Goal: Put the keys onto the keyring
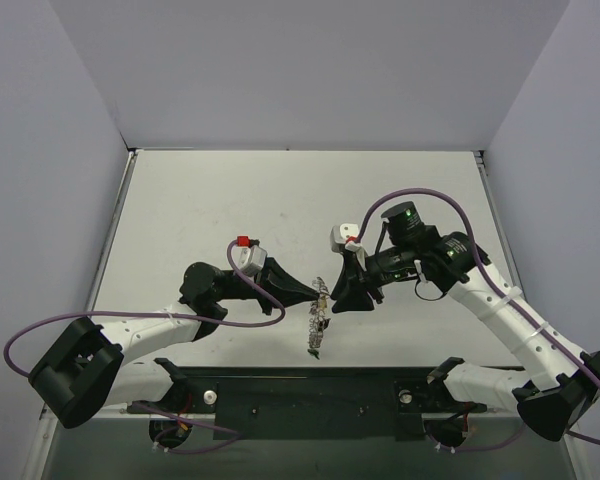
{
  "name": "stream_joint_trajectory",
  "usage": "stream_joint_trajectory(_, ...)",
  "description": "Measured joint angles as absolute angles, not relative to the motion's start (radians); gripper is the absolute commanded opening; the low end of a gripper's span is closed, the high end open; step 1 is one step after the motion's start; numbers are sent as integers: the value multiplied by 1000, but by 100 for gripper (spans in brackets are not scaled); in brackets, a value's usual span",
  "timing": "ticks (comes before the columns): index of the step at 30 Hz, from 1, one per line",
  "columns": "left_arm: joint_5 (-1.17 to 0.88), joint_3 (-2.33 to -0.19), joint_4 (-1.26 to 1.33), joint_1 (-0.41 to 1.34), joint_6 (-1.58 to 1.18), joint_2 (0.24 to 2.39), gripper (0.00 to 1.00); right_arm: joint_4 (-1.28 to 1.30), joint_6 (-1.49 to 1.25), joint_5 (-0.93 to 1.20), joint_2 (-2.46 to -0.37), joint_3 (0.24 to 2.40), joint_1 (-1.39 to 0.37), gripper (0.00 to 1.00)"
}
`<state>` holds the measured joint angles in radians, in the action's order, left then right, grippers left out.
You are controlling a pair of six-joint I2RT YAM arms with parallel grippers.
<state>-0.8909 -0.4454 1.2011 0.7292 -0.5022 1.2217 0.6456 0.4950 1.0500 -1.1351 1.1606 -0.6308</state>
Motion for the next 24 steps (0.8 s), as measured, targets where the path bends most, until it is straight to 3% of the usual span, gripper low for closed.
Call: stream_joint_trajectory(24, -891, -445, 1201, 729, -506, 1222, 0, 531, 380, 1052, -1135, 1120, -641, 35)
